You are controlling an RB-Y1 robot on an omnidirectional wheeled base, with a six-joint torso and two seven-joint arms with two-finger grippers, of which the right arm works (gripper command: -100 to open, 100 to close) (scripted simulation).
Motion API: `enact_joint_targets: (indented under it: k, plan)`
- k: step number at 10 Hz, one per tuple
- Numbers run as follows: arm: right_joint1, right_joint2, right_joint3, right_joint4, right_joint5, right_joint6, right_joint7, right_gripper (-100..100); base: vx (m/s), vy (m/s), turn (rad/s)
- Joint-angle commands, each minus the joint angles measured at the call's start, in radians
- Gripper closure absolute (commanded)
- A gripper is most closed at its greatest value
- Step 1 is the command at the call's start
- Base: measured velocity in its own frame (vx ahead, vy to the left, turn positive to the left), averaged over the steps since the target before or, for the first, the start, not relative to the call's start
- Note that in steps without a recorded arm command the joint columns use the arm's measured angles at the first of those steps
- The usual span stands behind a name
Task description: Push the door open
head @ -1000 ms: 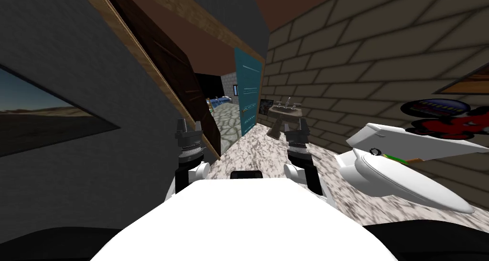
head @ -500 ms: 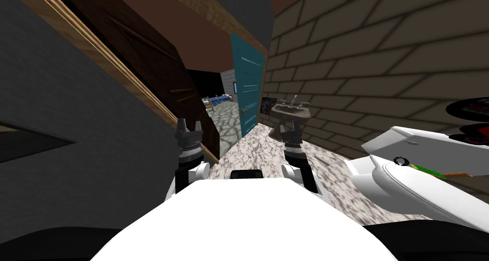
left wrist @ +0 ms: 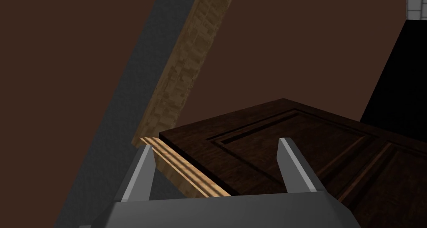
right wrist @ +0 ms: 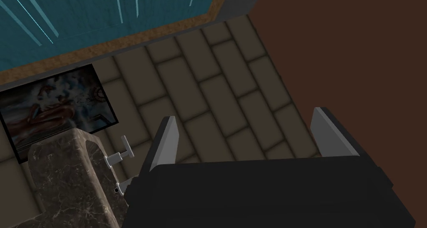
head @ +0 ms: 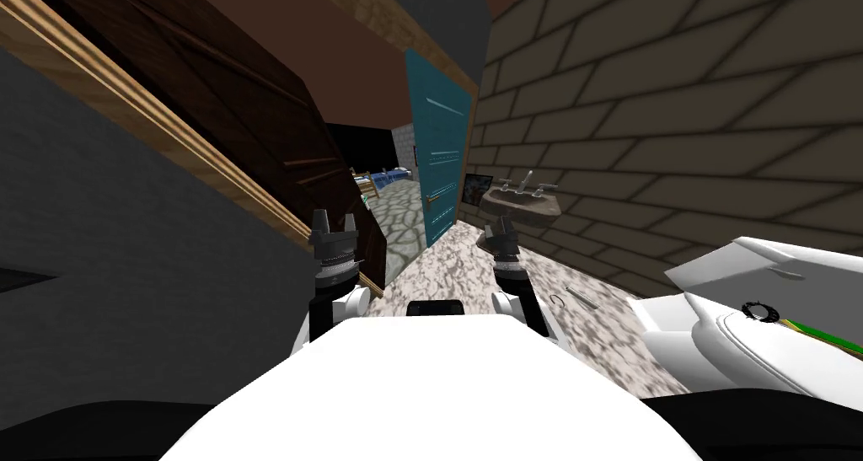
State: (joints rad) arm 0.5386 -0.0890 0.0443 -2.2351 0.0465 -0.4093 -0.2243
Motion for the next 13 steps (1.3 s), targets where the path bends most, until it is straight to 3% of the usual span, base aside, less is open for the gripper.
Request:
enact_joint_targets:
  k: [1, 13]
  plan:
    - [0.001, -0.007, 0.022, 0.016, 0.02, 0.002, -0.009, -100, 0.195, -0.045, 0.042]
    - [-0.012, -0.061, 0.205, 0.193, 0.194, 0.003, -0.092, -100, 0.204, -0.067, 0.061]
